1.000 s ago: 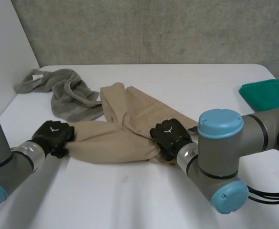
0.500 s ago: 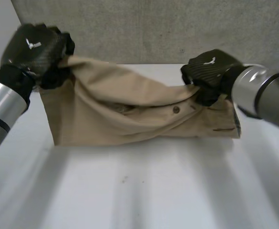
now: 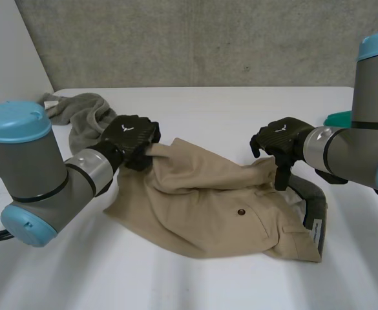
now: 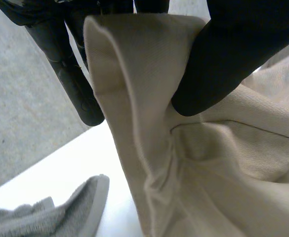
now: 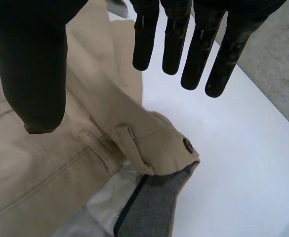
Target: Fold the laundry.
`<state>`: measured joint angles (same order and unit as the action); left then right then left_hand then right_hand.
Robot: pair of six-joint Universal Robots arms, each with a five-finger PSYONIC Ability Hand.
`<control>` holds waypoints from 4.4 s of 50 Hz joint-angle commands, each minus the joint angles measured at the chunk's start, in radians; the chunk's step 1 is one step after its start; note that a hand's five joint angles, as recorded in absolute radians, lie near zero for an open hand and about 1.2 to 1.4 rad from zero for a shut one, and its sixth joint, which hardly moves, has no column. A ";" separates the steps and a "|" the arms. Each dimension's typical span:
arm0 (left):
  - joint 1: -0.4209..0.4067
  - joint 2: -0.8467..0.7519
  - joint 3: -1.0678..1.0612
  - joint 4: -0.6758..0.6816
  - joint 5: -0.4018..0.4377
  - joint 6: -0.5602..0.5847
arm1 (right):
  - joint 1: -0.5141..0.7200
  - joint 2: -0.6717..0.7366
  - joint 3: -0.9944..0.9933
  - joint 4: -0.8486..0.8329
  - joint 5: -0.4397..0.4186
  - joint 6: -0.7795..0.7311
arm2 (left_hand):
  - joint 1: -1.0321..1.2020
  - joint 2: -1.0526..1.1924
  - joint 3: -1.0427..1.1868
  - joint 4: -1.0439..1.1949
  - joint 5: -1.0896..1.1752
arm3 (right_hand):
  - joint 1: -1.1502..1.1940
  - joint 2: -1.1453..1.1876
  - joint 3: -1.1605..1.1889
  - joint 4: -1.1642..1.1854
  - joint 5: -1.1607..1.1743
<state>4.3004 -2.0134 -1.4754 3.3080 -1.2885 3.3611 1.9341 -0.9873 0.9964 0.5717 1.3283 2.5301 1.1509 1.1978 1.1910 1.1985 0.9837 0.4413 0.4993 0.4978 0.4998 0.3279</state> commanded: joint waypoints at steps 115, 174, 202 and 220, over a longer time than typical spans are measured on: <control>0.087 0.048 -0.083 -0.004 -0.048 0.000 | 0.039 0.363 -0.102 -0.408 0.089 0.197 | 0.245 0.198 0.205 0.198 0.238 | 0.307 0.249 0.250 0.249 0.246; 0.022 -0.102 0.501 0.192 -0.163 -0.008 | 0.037 0.131 -0.511 -0.347 0.129 0.134 | 0.245 0.198 0.205 0.198 0.238 | 0.955 0.897 0.898 0.897 0.894; -0.044 0.168 -0.089 0.326 -0.103 -0.061 | -0.001 -0.146 0.205 -0.446 -0.035 0.208 | 0.245 0.198 0.205 0.198 0.238 | 0.206 0.148 0.149 0.147 0.145; -0.082 0.516 -0.339 0.208 -0.011 -0.057 | -0.026 0.030 -0.099 -0.443 -0.159 0.202 | 0.245 0.198 0.205 0.198 0.238 | -0.130 -0.188 -0.187 -0.189 -0.191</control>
<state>4.2201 -1.5750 -1.7730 3.5519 -1.3114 3.3051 1.8980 -1.0480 1.0738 0.1237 1.2468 2.7328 1.1509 1.2019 1.1953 1.2031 0.9837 0.3037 0.3678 0.3513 0.3336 0.1491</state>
